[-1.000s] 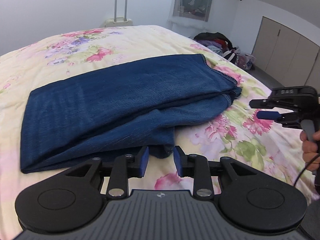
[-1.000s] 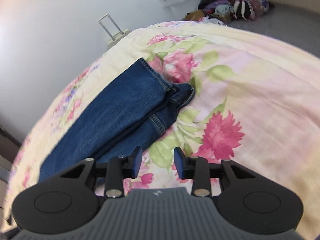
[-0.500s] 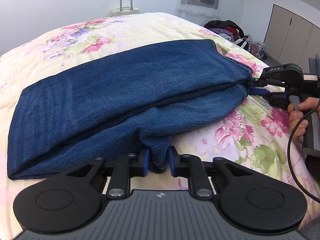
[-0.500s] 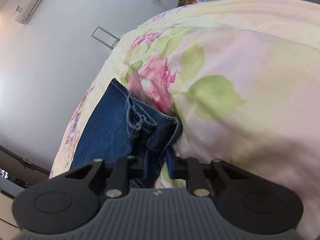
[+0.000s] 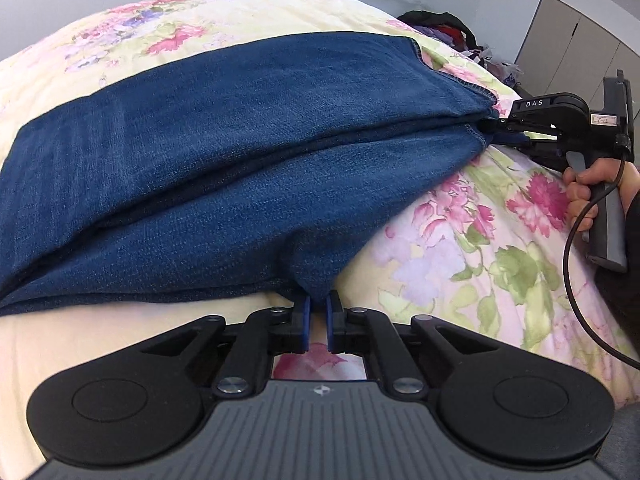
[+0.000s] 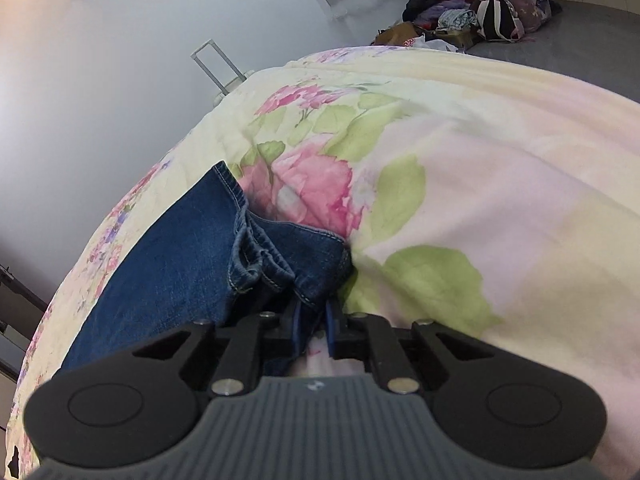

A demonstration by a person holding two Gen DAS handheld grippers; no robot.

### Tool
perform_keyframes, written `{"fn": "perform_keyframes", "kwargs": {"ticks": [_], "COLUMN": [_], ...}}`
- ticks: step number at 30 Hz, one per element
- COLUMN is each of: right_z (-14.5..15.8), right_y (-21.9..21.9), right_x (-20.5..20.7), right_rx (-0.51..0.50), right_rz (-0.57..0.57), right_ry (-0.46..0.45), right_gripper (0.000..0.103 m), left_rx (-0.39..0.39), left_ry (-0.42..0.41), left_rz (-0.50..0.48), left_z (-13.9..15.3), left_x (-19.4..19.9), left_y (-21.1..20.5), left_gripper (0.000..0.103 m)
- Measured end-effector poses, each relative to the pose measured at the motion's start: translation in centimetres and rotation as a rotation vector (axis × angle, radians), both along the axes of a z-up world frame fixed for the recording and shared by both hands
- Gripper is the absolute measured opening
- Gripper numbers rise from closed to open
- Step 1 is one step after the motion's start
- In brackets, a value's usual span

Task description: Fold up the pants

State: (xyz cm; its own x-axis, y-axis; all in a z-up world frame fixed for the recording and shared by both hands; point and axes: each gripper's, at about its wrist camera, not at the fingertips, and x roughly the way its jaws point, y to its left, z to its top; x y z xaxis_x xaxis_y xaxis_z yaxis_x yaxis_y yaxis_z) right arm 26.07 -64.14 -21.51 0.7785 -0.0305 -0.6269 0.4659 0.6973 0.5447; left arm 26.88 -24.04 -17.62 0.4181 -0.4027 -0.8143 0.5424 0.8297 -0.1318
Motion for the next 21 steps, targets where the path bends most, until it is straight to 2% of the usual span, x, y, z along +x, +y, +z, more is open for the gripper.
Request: {"fn": "perform_keyframes", "kwargs": {"ticks": [1, 3, 6, 8, 10, 13, 17, 21], "right_z": [0.0, 0.4, 1.4, 2.1, 2.7, 2.8, 1.6, -0.3], "right_y": [-0.3, -0.7, -0.7, -0.6, -0.5, -0.1, 0.2, 0.1], "right_x": [0.0, -0.3, -1.2, -2.3, -3.5, -4.2, -3.1, -1.0], "right_rx": [0.018, 0.05, 0.033, 0.04, 0.085, 0.169, 0.271, 0.376], "right_rz": [-0.001, -0.001, -0.01, -0.009, 0.013, 0.035, -0.001, -0.033], "right_ry": [0.004, 0.008, 0.017, 0.004, -0.03, -0.092, -0.094, -0.118], "right_gripper": [0.007, 0.012, 0.023, 0.043, 0.059, 0.072, 0.073, 0.073], "left_rx": [-0.004, -0.016, -0.034, -0.08, -0.117, -0.149, -0.152, -0.142], "left_ry": [0.007, 0.021, -0.002, -0.012, -0.05, -0.107, -0.155, -0.172], "left_rz": [-0.007, -0.028, -0.025, -0.017, -0.003, 0.052, 0.139, 0.166], "left_z": [0.2, 0.4, 1.6, 2.8, 4.3, 6.2, 7.2, 6.9], "left_x": [-0.2, -0.8, -1.7, -1.9, -1.6, 0.2, 3.6, 6.5], "left_y": [0.2, 0.5, 1.3, 2.1, 2.8, 3.6, 4.1, 4.3], "left_gripper": [0.0, 0.0, 0.0, 0.0, 0.001, 0.004, 0.004, 0.004]}}
